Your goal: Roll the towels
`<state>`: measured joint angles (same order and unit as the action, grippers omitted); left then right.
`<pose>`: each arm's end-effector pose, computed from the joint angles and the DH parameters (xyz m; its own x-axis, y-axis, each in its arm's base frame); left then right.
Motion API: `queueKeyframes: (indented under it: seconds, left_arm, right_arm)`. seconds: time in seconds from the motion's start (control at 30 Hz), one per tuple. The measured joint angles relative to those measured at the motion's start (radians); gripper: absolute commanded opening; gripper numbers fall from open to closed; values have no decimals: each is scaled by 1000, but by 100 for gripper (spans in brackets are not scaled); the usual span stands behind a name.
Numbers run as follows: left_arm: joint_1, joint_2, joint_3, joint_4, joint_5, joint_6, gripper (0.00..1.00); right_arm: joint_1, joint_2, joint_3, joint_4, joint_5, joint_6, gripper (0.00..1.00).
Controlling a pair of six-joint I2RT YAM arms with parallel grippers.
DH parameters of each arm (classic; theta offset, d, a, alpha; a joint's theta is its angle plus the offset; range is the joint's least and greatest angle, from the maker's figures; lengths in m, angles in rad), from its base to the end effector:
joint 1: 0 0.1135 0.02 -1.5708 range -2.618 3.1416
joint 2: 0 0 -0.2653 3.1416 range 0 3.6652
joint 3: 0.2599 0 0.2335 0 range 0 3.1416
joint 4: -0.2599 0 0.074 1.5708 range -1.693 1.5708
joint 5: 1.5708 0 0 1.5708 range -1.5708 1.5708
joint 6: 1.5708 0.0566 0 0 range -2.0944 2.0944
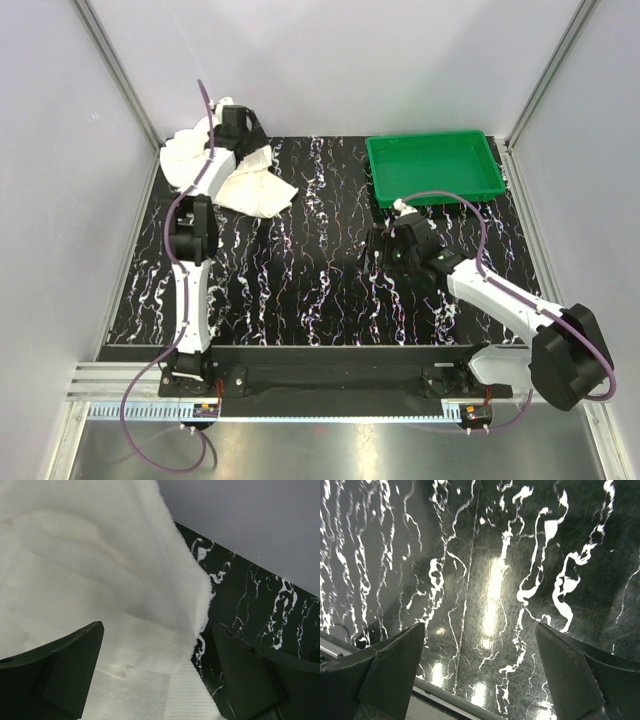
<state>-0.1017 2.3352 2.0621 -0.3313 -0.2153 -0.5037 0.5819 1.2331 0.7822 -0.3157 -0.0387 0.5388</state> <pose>0.5419 -0.0431 0.2284 -0.4586 -0.4272 -0.7792 -0.3392 0.8946 -0.2908 0.2122 0.1422 0.2289 -0.7912 0.0932 -0.6045 -0.1940 0.8990 0.3926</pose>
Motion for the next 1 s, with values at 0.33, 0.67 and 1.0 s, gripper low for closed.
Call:
queueKeyframes:
  seconds: [0.33,0.67,1.0]
  left_arm:
    - [-46,183,230,-46,-7,-42,0]
    - [-48,-36,226,-137,8,6,0]
    - [-294,-778,211,-160,10,132,28]
  right_arm:
    - [0,42,-50,23,-16,2,100]
    - [0,20,-50,15,-29,13,100]
    - [0,-270,34,-200,75,20,100]
